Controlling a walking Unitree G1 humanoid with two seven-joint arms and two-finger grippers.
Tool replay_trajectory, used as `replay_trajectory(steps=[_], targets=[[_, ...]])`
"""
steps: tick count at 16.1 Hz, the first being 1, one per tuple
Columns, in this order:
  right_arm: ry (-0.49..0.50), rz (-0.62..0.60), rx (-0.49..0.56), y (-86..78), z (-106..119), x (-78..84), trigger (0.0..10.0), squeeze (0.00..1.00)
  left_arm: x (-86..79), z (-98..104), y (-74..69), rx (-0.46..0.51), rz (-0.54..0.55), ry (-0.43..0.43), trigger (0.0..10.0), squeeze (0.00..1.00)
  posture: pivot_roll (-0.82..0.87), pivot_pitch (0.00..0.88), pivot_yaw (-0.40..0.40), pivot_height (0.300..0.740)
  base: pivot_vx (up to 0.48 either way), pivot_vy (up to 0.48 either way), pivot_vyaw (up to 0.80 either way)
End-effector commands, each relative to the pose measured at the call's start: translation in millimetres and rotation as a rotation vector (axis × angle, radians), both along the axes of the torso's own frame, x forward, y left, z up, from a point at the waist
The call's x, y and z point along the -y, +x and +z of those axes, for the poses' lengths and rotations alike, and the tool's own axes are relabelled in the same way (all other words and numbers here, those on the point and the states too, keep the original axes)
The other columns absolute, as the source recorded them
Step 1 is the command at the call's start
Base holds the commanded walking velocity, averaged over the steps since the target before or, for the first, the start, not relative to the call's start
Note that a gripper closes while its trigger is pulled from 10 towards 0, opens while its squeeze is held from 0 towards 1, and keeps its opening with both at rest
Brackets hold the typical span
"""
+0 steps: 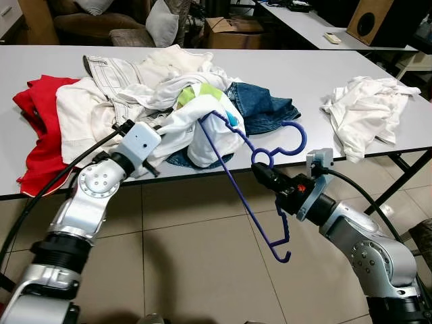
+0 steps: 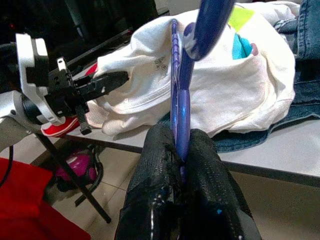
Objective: Hang hanger
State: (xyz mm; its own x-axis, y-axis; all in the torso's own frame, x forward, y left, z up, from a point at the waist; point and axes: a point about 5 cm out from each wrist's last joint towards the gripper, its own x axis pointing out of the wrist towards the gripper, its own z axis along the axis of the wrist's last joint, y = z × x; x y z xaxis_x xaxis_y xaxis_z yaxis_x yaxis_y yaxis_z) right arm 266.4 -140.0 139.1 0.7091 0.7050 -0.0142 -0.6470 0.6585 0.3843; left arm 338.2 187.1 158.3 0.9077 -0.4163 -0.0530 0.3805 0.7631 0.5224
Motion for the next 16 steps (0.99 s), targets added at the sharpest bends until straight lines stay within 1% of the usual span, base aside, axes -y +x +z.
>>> replay_trajectory(steps=[1, 3, 4, 5, 7, 8, 9, 12, 13, 14, 15, 16], targets=[[-0.021, 0.000, 0.012, -1.9, -1, 0.9, 10.0, 0.00, 11.2, 20, 2.6, 0.045, -0.037, -0.107, 0.0, 0.00, -0.12, 0.000, -0.068, 0.740, 0.000, 0.000, 0.00], [-0.140, 0.027, 0.061, -7.9, -5, -2.6, 10.0, 0.00, 20.3, 44, 4.5, 0.095, -0.065, -0.266, 0.0, 0.00, -0.11, 0.000, -0.069, 0.740, 0.000, 0.000, 0.00], [-0.164, 0.039, 0.081, -10.3, -5, -4.4, 10.0, 0.00, 22.1, 51, 4.7, 0.109, -0.080, -0.292, 0.0, 0.00, -0.11, 0.000, -0.070, 0.740, 0.000, 0.000, 0.00], [-0.235, 0.071, 0.136, -17.8, -6, -9.7, 10.0, 0.00, 24.5, 63, 4.5, 0.131, -0.114, -0.324, 0.0, 0.00, -0.11, 0.000, -0.071, 0.740, 0.000, 0.000, 0.00], [-0.229, 0.062, 0.155, -20.6, -4, -12.0, 10.0, 0.00, 24.9, 65, 3.5, 0.129, -0.131, -0.306, 0.0, 0.00, -0.11, 0.000, -0.069, 0.740, 0.000, 0.000, 0.00], [-0.210, 0.059, 0.195, -24.3, 2, -15.8, 10.0, 0.00, 25.1, 63, 2.0, 0.113, -0.131, -0.306, 0.0, 0.00, -0.12, 0.000, -0.063, 0.740, 0.000, 0.000, 0.00], [-0.209, 0.058, 0.211, -25.6, 4, -17.1, 10.0, 0.00, 25.2, 61, 2.2, 0.105, -0.126, -0.305, 0.0, 0.00, -0.12, 0.000, -0.060, 0.740, 0.000, 0.000, 0.00], [-0.237, 0.057, 0.280, -32.7, 7, -22.0, 10.0, 0.00, 24.3, 55, 3.2, 0.079, -0.102, -0.260, 0.0, 0.00, -0.11, 0.000, -0.060, 0.740, 0.000, 0.000, 0.00], [-0.261, 0.059, 0.300, -33.0, 7, -23.3, 10.0, 0.00, 22.6, 55, 4.0, 0.080, -0.087, -0.253, 0.0, 0.00, -0.11, 0.000, -0.060, 0.740, 0.000, 0.000, 0.00], [-0.329, 0.064, 0.355, -33.6, 7, -26.3, 10.0, 0.00, 20.2, 56, 6.2, 0.081, -0.062, -0.267, 0.0, 0.00, -0.11, 0.000, -0.061, 0.740, 0.000, 0.000, 0.00], [-0.402, 0.068, 0.395, -34.5, 4, -29.5, 10.0, 0.00, 20.2, 58, 7.8, 0.076, -0.053, -0.298, 0.0, 0.00, -0.11, 0.000, -0.066, 0.740, 0.000, 0.000, 0.00], [-0.446, 0.047, 0.409, -33.6, 2, -29.8, 10.0, 0.00, 21.4, 59, 8.3, 0.073, -0.056, -0.308, 0.0, 0.00, -0.11, 0.000, -0.069, 0.740, 0.000, 0.000, 0.00]])
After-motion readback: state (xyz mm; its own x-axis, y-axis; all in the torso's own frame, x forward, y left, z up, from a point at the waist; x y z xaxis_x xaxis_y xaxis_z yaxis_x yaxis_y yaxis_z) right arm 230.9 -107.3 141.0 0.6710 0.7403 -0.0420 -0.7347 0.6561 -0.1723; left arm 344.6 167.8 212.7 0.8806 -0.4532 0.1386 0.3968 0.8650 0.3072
